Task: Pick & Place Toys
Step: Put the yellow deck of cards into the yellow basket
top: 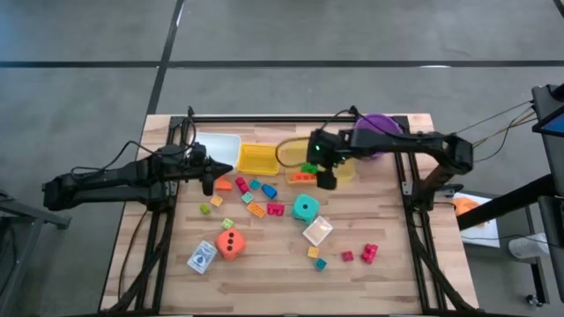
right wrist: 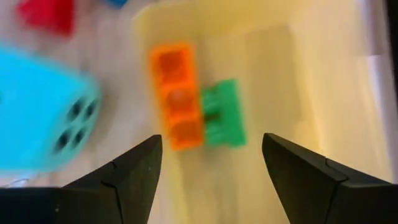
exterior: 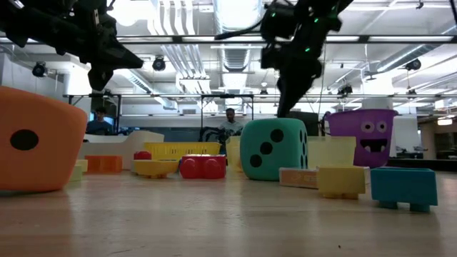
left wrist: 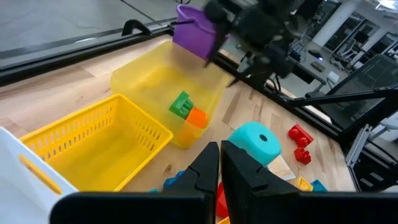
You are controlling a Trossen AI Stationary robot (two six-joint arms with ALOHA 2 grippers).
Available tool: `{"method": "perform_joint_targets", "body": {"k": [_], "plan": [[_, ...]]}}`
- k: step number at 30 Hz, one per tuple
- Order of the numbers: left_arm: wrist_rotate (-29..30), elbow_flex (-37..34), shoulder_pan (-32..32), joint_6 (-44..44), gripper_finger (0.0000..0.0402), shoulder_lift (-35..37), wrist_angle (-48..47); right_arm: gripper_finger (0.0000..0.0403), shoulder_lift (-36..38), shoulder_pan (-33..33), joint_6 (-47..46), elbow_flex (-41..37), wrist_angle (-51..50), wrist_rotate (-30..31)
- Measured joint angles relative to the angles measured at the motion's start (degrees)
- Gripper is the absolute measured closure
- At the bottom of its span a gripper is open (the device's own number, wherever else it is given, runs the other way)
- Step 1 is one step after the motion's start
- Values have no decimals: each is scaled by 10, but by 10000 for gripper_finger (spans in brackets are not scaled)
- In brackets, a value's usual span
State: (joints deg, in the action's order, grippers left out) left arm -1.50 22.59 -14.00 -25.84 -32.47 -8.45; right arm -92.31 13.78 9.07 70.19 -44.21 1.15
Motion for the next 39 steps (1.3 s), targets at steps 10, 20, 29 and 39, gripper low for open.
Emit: {"method": "perform_joint_targets", "body": {"k": [10,20,29,39], "plan": [[0,0,0,-2,382,0,-4,128,88,-143,-12,-57,-19,1],[0,0,0,-4,382,0,-4,128,98,-241,-115,-144,73,3],[0,0,0,-12,382,0,-4,128,97,-280,-99,-235,212,-15],[0,0,0,-13,382,0,-4,128,97,-280,-45,-313,328,-27]]}}
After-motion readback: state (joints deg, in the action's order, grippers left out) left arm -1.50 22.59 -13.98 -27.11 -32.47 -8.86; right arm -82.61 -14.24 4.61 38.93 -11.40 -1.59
